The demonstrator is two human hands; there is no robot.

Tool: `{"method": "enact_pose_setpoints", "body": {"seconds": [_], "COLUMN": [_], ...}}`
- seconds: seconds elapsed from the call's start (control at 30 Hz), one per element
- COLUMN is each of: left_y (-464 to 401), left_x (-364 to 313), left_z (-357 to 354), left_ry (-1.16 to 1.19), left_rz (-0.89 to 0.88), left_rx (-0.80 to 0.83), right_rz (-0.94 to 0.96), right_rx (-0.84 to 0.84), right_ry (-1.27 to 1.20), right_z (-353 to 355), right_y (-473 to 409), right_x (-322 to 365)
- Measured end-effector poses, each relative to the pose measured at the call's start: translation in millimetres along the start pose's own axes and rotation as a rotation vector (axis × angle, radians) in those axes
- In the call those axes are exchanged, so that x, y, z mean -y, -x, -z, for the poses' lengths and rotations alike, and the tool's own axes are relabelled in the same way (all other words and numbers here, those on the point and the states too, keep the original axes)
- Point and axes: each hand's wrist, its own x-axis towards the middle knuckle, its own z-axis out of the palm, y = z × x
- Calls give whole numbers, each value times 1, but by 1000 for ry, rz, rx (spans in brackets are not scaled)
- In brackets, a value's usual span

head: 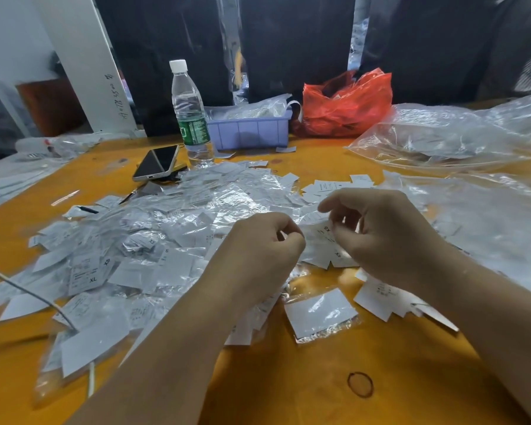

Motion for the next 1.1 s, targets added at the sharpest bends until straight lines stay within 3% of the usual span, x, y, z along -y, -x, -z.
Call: {"method": "enact_pose_setpoints", "body": {"seconds": [0.33,0.7,0.93,1.1], "left_y": [0,-2,-5,-2], "left_x": [-4,-4,1,1], "left_z": [-5,0,0,-3], "left_ry": [289,357,268,-58], "left_rz": [-4,-42,19,-58], "left_rx": [103,-49,-167,-284], "right_rz": [-170,-314,-434,-480], "right_rx": [173,105,29,7], "right_ry": [-640,-898,-1032,-1019], "right_z": [-4,7,10,7], "right_y": [-2,-7,-11,-13], "right_x": [3,5,5,5]}}
